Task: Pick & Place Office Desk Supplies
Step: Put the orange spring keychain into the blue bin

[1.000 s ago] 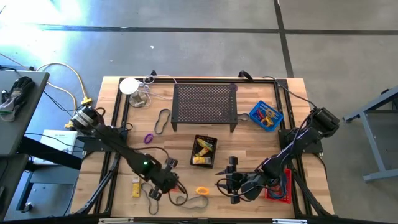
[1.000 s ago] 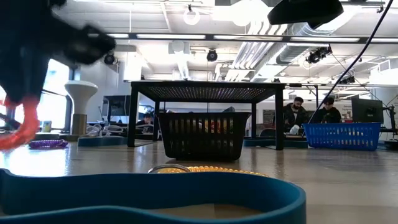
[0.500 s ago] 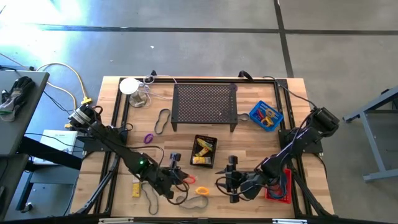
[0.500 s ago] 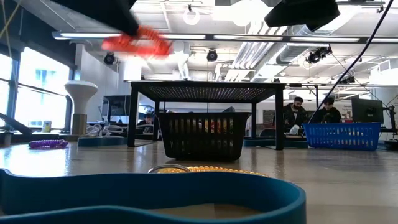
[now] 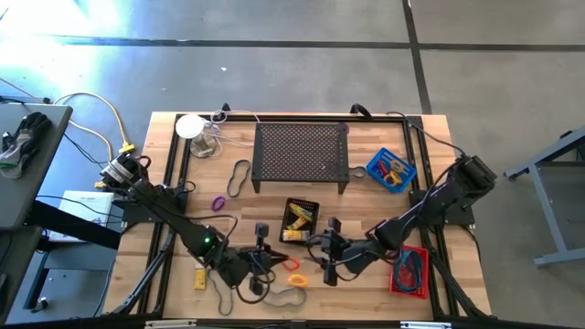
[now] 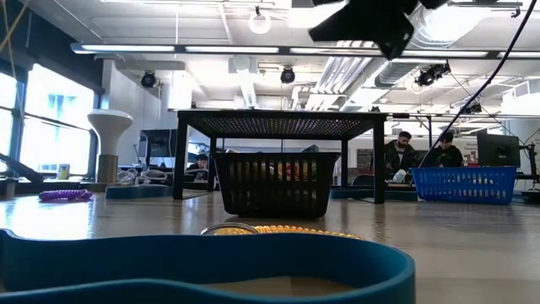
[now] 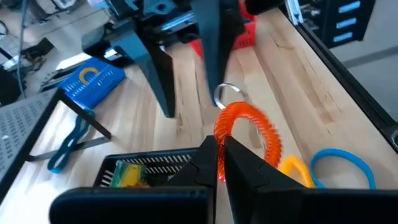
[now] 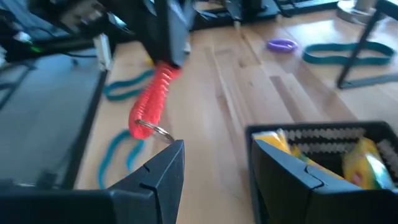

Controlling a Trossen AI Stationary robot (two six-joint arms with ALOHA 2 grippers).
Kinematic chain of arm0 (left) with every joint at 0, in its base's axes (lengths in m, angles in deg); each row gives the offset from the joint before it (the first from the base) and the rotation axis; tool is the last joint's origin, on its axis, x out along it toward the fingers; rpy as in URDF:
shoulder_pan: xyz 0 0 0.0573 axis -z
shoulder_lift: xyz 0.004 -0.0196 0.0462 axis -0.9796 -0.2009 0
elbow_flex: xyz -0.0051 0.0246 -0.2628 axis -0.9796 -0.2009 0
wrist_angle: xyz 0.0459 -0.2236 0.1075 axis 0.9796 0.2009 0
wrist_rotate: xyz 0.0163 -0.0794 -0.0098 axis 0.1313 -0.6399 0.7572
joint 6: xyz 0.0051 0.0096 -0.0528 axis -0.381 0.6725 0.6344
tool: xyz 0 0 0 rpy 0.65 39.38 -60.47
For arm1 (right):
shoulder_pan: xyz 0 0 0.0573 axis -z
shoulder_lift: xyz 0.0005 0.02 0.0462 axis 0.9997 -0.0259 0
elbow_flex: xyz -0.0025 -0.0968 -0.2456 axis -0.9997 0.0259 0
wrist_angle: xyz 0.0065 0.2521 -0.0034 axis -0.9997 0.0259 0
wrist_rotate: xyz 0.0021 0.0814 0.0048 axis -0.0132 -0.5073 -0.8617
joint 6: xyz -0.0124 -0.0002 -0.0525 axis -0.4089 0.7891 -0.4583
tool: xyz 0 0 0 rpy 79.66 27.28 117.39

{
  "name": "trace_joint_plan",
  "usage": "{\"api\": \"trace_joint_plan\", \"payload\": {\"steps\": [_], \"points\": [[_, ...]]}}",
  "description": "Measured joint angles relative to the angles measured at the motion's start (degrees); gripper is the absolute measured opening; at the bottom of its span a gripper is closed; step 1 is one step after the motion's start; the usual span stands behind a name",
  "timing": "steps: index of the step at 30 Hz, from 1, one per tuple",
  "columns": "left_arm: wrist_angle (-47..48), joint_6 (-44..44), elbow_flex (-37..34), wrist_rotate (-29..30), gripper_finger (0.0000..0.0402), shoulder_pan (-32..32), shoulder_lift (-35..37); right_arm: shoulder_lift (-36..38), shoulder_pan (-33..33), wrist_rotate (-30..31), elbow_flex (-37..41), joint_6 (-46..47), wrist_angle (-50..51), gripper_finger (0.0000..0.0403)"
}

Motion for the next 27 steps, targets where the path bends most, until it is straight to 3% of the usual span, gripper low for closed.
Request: {"api": "trace_joint_plan", "payload": {"steps": [10, 19, 27], "points": [[-0.6, 0.0, 0.0, 0.5, 0.0007, -0.8, 0.0, 0.0, 2.2, -6.6, 0.0, -2.0, -5.1, 0.0176], [-0.5, 0.4, 0.0, 1.3, 0.0007, -1.2, 0.0, 0.0, 5.9, -10.4, 0.0, 5.8, -6.9, 0.0176], [0.2, 0.7, 0.0, 1.3, 0.0007, -1.1, 0.0, 0.0, 6.3, -9.9, 0.0, 3.3, -7.8, 0.0176]]}}
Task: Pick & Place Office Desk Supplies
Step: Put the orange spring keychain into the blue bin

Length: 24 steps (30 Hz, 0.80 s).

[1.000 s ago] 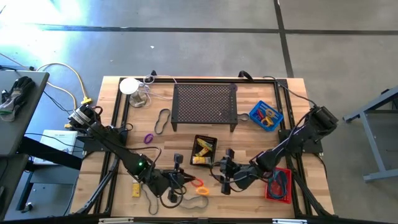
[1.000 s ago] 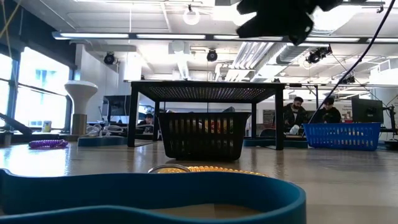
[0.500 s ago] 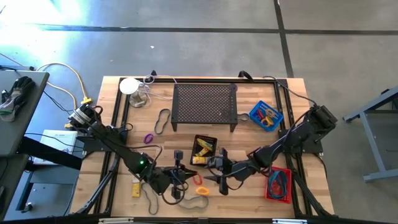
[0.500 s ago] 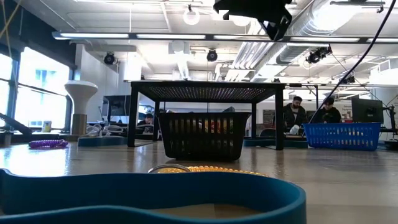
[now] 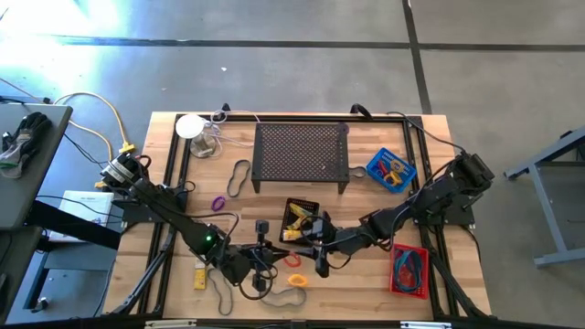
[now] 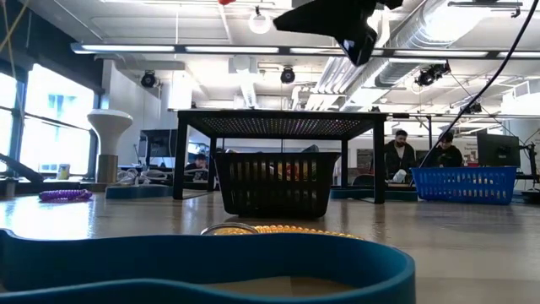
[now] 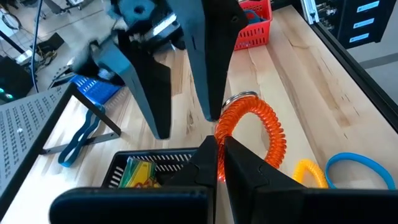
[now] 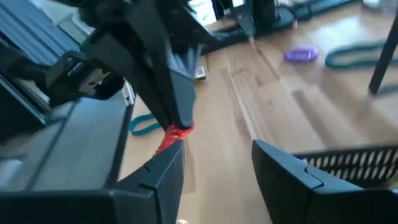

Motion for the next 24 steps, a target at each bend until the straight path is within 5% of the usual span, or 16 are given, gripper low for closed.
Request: {"api": "trace_joint_plan", "payload": {"steps": [6, 15, 24], "points": [[1.6, 0.9, 0.0, 0.0, 0.0007, 0.0, 0.0, 0.0, -2.7, 2.9, 0.0, -9.0, -5.1, 0.0176], [1.4, -0.1, 0.0, 0.0, 0.0007, 0.0, 0.0, -1.6, -1.2, 2.3, -0.1, -1.8, -4.3, 0.0176], [1.4, -0.1, 0.0, 0.0, 0.0007, 0.0, 0.0, -6.3, 1.1, -12.4, 0.0, -6.9, -7.2, 0.0176]]}}
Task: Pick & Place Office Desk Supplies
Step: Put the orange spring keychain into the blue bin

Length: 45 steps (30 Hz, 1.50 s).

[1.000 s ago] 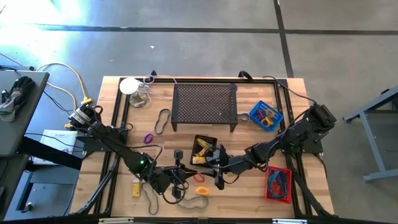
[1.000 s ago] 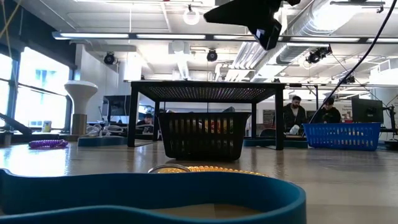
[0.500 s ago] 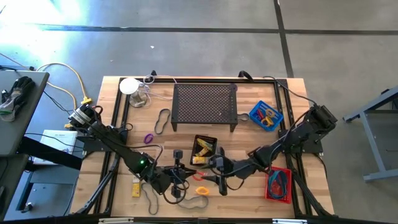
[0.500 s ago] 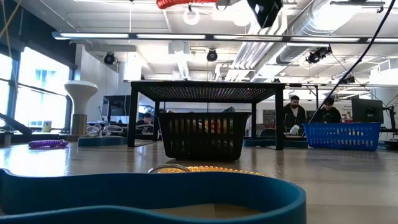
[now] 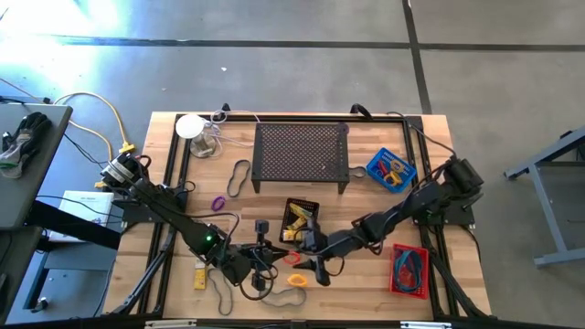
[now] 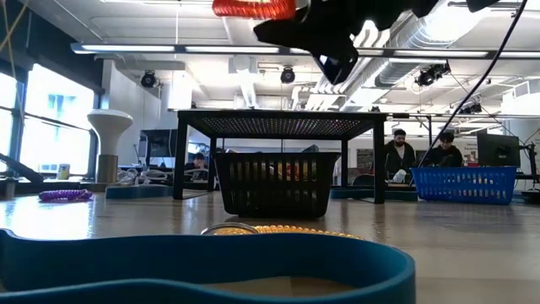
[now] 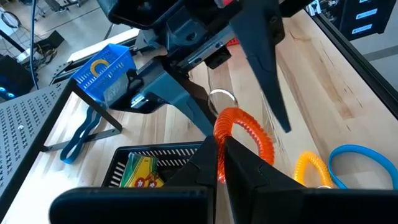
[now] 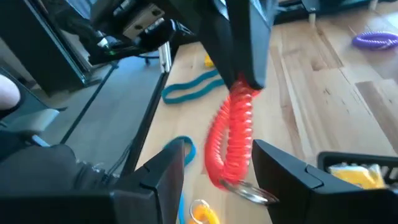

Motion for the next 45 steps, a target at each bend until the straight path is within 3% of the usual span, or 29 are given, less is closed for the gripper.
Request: {"api": "trace_joint_plan", "payload": {"steps": [6, 14, 24, 33, 40, 45], "points": [[0.5, 0.0, 0.0, -0.4, 0.0007, 0.0, 0.0, -0.2, 0.0, 2.1, 0.0, -2.7, -1.5, 0.0151], [0.8, 0.2, 0.0, -1.2, 0.0007, 0.0, 0.0, -0.2, -0.5, 2.1, 0.0, -7.1, -1.3, 0.0017], [0.8, -2.1, 0.0, -1.1, 0.0022, 0.0, 0.0, -0.2, -0.5, 3.7, 0.0, -7.3, -0.2, 0.0013], [0.5, -2.9, 0.0, -1.2, 0.01, 0.0, -1.0, -0.2, -0.5, 3.6, 0.0, -6.0, 4.9, 0.0012], [-0.2, -2.8, 0.0, -1.9, 0.0142, 0.0, -3.4, 3.4, -4.2, 4.2, 0.0, -1.9, 20.6, 0.001], [-5.0, -6.6, 0.0, -1.2, 0.0144, 0.0, -3.6, 9.6, -11.1, 13.0, 0.0, 7.5, 34.9, 0.0011]]}}
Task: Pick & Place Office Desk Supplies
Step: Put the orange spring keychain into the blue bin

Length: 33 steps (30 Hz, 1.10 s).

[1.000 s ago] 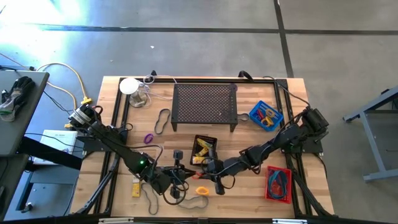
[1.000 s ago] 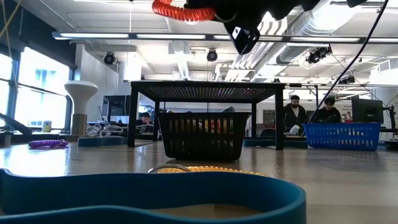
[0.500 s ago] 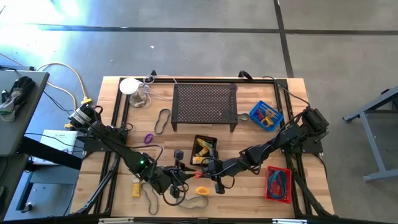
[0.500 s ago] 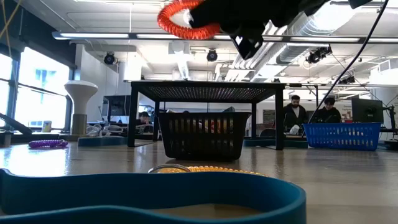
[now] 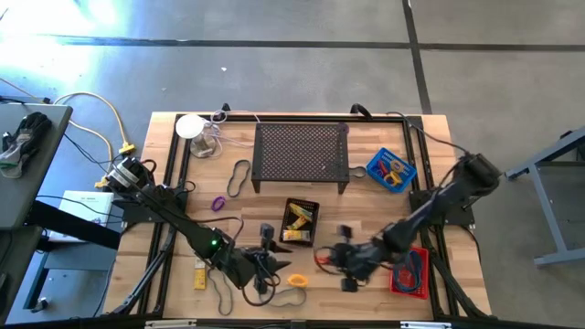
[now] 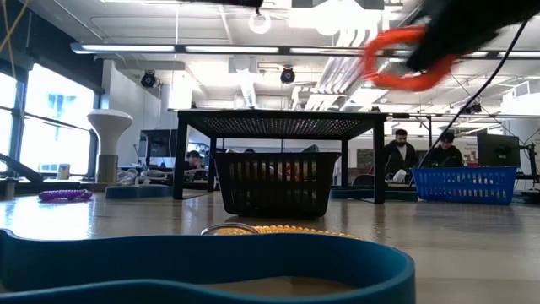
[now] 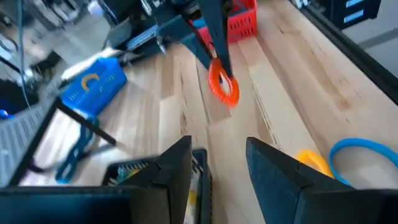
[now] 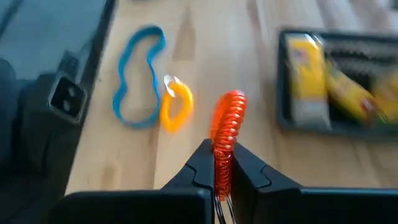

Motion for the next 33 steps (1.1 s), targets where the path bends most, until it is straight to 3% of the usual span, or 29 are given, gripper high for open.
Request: {"api": "trace_joint_plan", "payload": {"steps": [5, 10, 18, 21, 33], "points": [[-2.3, -2.8, 0.0, 0.2, 0.0144, 0.0, 0.0, 6.1, -7.6, 14.7, 0.0, 16.9, 16.1, 0.0012], [-2.3, -1.0, 0.0, 0.2, 0.0144, 0.2, 0.0, 8.2, -11.0, 22.6, 0.0, 34.5, 31.2, 0.0007], [-2.3, -0.4, 0.0, 0.3, 0.0144, 0.0, 0.0, 8.2, -9.0, 26.2, 0.0, 71.6, 67.7, 0.0007], [-2.3, -0.8, 0.0, 0.3, 0.0144, -0.4, 0.0, 8.2, -6.6, 25.4, 0.1, 81.5, 78.6, 0.0007], [-2.0, 4.5, 0.0, 0.4, 0.0144, -0.3, -0.1, 12.1, 16.1, 20.2, 7.2, 67.2, 77.8, 0.0007]]}}
